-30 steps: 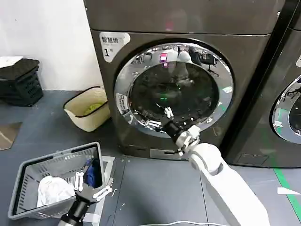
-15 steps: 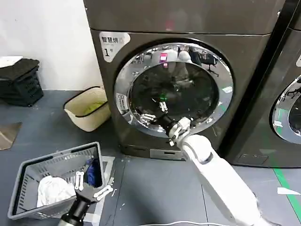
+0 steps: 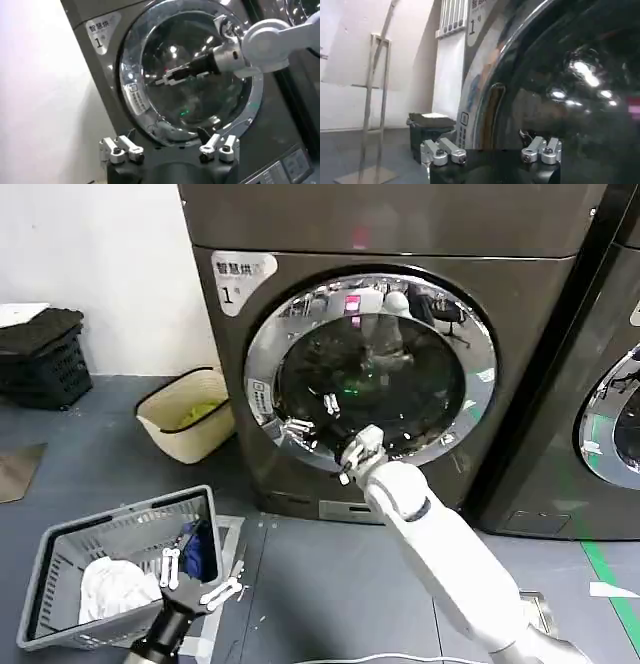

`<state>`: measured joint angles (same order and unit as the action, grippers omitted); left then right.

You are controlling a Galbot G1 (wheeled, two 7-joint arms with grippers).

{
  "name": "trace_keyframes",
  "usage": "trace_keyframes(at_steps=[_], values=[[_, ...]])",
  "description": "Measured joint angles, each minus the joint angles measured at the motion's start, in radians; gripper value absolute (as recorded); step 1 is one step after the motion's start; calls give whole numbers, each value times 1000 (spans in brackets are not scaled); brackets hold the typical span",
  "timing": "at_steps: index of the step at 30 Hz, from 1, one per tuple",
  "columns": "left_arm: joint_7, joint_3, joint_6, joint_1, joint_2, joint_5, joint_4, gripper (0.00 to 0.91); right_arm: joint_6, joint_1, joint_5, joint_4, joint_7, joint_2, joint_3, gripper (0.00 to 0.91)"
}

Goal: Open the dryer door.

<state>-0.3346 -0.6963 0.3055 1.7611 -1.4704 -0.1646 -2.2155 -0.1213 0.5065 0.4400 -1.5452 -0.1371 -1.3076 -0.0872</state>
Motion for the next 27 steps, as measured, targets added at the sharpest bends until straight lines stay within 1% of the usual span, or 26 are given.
trace_keyframes(at_steps=[27], values=[[1, -5, 1, 7, -1, 7, -11, 907, 0, -74, -1, 105, -50, -58, -54, 907]])
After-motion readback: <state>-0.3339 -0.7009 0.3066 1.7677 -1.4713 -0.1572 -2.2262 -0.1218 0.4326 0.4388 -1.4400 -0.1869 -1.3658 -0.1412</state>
